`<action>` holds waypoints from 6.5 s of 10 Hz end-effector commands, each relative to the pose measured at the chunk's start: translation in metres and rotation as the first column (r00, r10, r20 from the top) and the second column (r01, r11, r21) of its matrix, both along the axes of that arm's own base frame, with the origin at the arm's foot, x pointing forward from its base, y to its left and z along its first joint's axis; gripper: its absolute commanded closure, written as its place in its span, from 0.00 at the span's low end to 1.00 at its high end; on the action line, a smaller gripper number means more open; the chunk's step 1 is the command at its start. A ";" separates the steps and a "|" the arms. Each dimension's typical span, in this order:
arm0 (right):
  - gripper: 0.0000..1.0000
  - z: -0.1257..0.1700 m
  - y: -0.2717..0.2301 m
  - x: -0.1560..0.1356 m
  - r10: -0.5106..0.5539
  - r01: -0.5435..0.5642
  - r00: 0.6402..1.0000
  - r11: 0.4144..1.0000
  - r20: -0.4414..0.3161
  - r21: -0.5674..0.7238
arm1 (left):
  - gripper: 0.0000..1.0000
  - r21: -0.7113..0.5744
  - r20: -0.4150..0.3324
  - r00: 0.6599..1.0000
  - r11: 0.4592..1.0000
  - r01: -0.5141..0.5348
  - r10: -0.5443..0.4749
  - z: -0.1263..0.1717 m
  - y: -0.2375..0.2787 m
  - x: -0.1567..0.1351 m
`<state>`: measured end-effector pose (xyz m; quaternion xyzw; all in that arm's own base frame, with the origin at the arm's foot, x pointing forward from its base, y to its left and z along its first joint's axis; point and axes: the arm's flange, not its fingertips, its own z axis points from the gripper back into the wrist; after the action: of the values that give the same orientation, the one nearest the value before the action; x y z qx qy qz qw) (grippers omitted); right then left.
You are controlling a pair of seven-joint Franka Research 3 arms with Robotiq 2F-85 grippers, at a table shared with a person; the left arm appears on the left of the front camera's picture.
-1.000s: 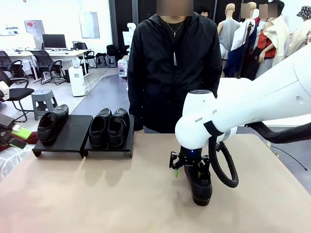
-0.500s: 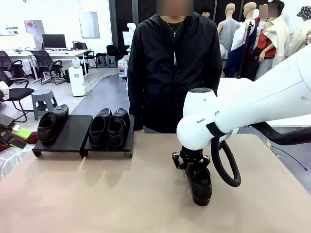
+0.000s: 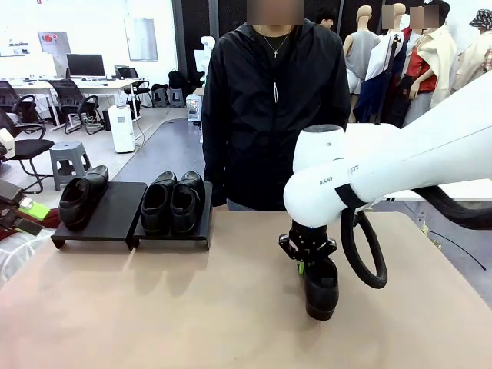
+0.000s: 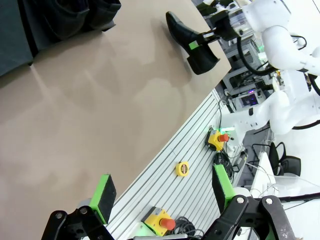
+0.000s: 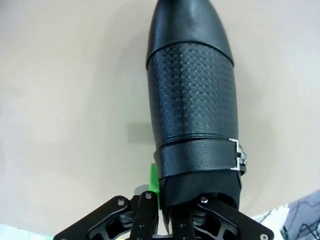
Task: Organize the shoes by placing them on the stand.
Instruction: Pick up one Shoe and place it in the middle of the table, then place the Shoe from the middle of the table onto the Shoes Stand.
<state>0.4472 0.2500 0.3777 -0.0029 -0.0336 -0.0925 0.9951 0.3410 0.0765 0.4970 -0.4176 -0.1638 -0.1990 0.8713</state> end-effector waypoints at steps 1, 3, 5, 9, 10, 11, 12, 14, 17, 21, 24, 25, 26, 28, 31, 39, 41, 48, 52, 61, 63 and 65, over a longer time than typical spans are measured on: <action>1.00 0.043 -0.009 -0.032 -0.024 0.024 1.000 1.000 0.016 0.004 | 0.00 0.000 0.013 1.000 1.000 0.017 -0.017 0.000 0.002 -0.001; 1.00 0.105 -0.017 -0.088 -0.011 0.011 0.996 1.000 -0.085 0.007 | 0.00 0.000 0.013 1.000 1.000 0.017 -0.017 0.000 0.002 -0.001; 1.00 0.112 -0.017 -0.113 -0.011 0.016 0.996 0.998 -0.090 0.055 | 0.00 0.000 0.013 1.000 1.000 0.017 -0.017 0.000 0.002 -0.001; 1.00 0.105 0.026 -0.120 0.093 -0.095 0.992 0.995 -0.090 -0.019 | 0.00 0.000 0.013 1.000 1.000 0.017 -0.017 0.000 0.002 -0.001; 1.00 0.096 0.072 -0.124 0.172 -0.172 0.985 0.984 -0.018 -0.052 | 0.00 0.000 0.013 1.000 1.000 0.017 -0.017 0.000 0.002 -0.001; 1.00 0.085 0.111 -0.123 0.234 -0.233 0.972 0.972 0.032 -0.034 | 0.00 0.000 0.013 1.000 1.000 0.017 -0.017 0.000 0.002 -0.001; 1.00 0.068 0.148 -0.113 0.266 -0.267 0.963 0.963 0.047 0.020 | 0.00 0.000 0.013 1.000 1.000 0.017 -0.017 0.000 0.002 -0.001; 1.00 0.029 0.194 -0.081 0.226 -0.228 0.974 0.959 0.035 0.169 | 0.00 0.000 0.013 1.000 1.000 0.017 -0.017 0.000 0.002 -0.001; 1.00 -0.005 0.229 -0.055 0.039 -0.057 0.996 0.966 0.077 0.253 | 0.00 0.000 0.013 1.000 1.000 0.017 -0.017 0.000 0.002 -0.001; 1.00 -0.013 0.233 -0.051 0.058 -0.058 0.998 0.965 0.008 0.256 | 0.00 0.000 0.013 1.000 1.000 0.017 -0.017 0.000 0.002 -0.001; 0.00 -0.012 0.239 -0.055 0.068 -0.072 0.997 0.973 0.025 0.217 | 0.00 0.000 0.013 1.000 1.000 0.017 -0.017 0.000 0.002 -0.001; 0.00 -0.010 0.238 -0.057 0.073 -0.077 0.997 0.973 0.025 0.219 | 0.00 0.000 0.013 1.000 1.000 0.017 -0.017 0.000 0.002 -0.001; 0.00 -0.005 0.237 -0.061 0.081 -0.086 0.996 0.972 0.030 0.220 | 0.00 0.000 0.013 1.000 1.000 0.017 -0.017 0.000 0.002 -0.001; 0.00 0.025 0.225 -0.081 0.140 -0.149 0.988 0.968 0.060 0.202 | 0.00 0.000 0.013 1.000 1.000 0.017 -0.017 0.000 0.002 -0.001; 0.00 0.101 0.137 -0.123 0.312 -0.309 0.950 0.930 0.013 0.201 | 0.00 0.000 0.013 1.000 1.000 0.017 -0.017 0.000 0.002 -0.001; 0.00 0.126 -0.191 -0.170 0.416 -0.421 0.902 0.790 0.114 0.445 | 0.00 0.000 0.013 1.000 1.000 0.017 -0.017 0.000 0.002 -0.001; 0.00 0.109 -0.233 -0.200 0.315 -0.420 0.899 0.815 0.303 0.399 | 0.00 0.000 0.013 1.000 1.000 0.017 -0.017 0.000 0.002 -0.001; 0.00 0.172 -0.268 -0.161 0.195 -0.366 0.888 0.848 0.417 0.382 | 0.00 0.000 0.013 1.000 1.000 0.017 -0.017 0.000 0.002 -0.001; 0.00 0.172 -0.268 -0.161 0.195 -0.366 0.888 0.848 0.417 0.382 | 0.00 0.000 0.013 1.000 1.000 0.017 -0.017 0.000 0.002 -0.001; 0.00 0.172 -0.268 -0.161 0.195 -0.366 0.888 0.848 0.417 0.382 | 0.00 0.000 0.013 1.000 1.000 0.017 -0.017 0.000 0.002 -0.001; 0.00 0.172 -0.268 -0.161 0.195 -0.366 0.888 0.848 0.417 0.382 | 0.00 0.000 0.013 1.000 1.000 0.017 -0.017 0.000 0.002 -0.001; 0.00 0.172 -0.268 -0.161 0.195 -0.366 0.888 0.848 0.417 0.382 | 0.00 0.085 -0.144 0.977 0.985 -0.149 0.160 -0.001 -0.053 0.004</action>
<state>0.2894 -0.0178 0.5480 0.2533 -0.1976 0.0635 0.9449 0.3446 0.0643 0.4957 -0.4067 -0.1499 -0.1691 0.8851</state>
